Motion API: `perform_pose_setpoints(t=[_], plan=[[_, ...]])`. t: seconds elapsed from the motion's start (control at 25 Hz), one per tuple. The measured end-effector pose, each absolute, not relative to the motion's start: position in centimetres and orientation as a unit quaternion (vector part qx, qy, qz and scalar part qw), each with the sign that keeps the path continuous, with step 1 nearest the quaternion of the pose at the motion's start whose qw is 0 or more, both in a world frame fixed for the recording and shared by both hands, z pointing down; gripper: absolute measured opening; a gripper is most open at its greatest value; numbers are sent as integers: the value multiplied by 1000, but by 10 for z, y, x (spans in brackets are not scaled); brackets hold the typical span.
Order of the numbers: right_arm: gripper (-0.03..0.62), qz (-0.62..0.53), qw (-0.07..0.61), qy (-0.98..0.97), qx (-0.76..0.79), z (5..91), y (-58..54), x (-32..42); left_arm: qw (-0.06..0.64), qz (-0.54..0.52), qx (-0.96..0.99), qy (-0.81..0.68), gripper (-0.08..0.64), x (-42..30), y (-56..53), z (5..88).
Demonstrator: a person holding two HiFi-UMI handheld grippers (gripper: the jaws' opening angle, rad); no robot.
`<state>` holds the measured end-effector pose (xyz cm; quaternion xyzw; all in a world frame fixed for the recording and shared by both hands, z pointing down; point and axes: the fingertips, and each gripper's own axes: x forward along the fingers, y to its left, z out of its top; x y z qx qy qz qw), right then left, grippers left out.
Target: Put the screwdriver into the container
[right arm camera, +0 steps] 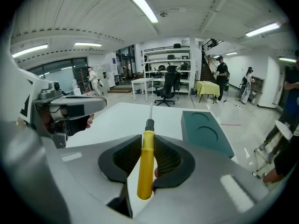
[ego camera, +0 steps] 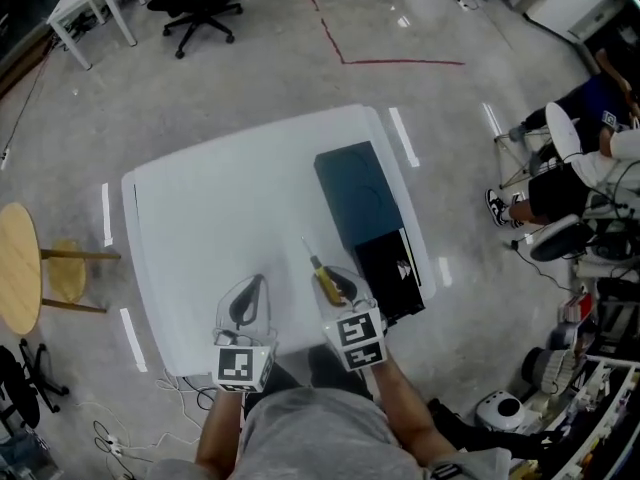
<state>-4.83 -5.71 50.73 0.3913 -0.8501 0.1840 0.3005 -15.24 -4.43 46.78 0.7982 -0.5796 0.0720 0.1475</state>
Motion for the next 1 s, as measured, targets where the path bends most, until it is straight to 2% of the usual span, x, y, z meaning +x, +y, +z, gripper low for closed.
perform_pose_setpoints(t=[0.48, 1.0], plan=[[84, 192, 282, -817, 465, 494, -59, 57, 127, 72, 850, -506, 12, -46, -61, 448], [86, 214, 303, -800, 471, 529, -61, 122, 143, 95, 861, -479, 11, 16, -73, 474]])
